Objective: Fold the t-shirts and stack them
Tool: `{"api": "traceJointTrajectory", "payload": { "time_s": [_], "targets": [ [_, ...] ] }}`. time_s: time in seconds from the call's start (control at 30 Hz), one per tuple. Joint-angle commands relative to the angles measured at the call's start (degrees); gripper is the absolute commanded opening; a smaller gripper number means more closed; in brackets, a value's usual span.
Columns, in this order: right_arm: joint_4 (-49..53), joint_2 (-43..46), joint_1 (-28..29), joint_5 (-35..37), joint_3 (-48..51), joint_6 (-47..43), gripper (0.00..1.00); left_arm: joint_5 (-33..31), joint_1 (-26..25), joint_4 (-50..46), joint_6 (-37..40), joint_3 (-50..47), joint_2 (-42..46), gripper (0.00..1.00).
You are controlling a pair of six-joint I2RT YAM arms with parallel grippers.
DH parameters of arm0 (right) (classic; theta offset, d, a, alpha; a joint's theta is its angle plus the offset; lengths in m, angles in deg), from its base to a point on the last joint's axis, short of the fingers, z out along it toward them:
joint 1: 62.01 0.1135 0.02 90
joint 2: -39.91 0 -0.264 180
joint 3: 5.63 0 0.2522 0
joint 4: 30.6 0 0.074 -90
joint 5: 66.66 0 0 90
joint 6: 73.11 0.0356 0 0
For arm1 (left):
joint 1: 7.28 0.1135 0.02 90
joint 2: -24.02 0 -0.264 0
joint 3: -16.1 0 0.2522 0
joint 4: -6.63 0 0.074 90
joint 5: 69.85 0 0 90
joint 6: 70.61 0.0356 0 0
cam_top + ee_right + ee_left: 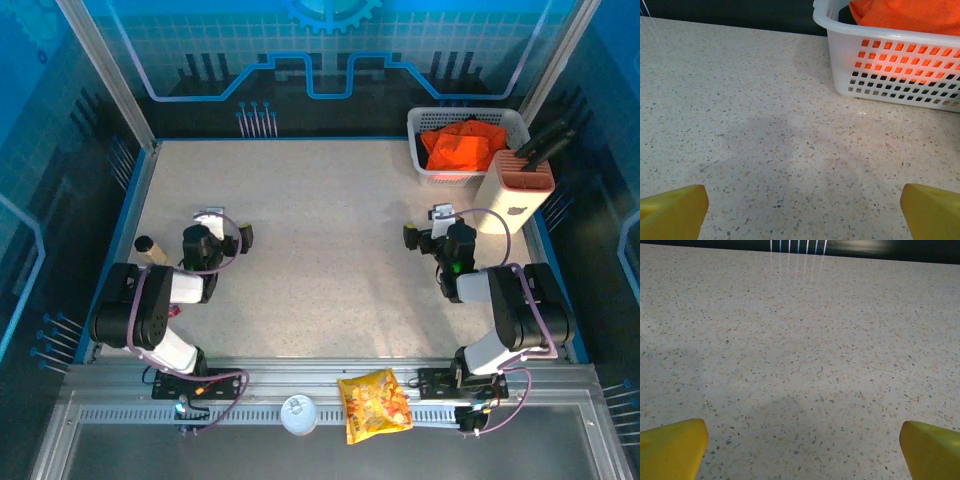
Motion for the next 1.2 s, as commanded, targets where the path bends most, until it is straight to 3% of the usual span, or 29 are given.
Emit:
{"api": "traceJointTrajectory", "payload": {
  "time_s": [0.0,0.93,1.0,1.07,1.17],
  "targets": [
    [0.0,0.1,0.0,-0.7,-0.7,-0.8,1.00,0.0,0.3,1.8,-0.1,0.5,0.5,0.99],
    [0.0,0.2,-1.0,-2.8,-0.7,-0.2,1.00,-0.5,0.2,1.8,0.1,0.7,0.6,0.99],
    [5.4,4.5,-0.4,-3.3,-1.5,-1.2,1.00,-4.4,-0.5,-3.6,-0.1,2.0,4.3,0.99],
    [19.4,14.3,0.7,-0.8,-5.7,-1.6,1.00,-7.7,-2.1,-17.7,0.3,6.6,12.0,0.99],
    [37.4,22.1,0.1,3.0,-16.2,0.8,1.00,-17.5,-6.0,-28.7,-2.5,12.8,20.8,0.99]
  ]
}}
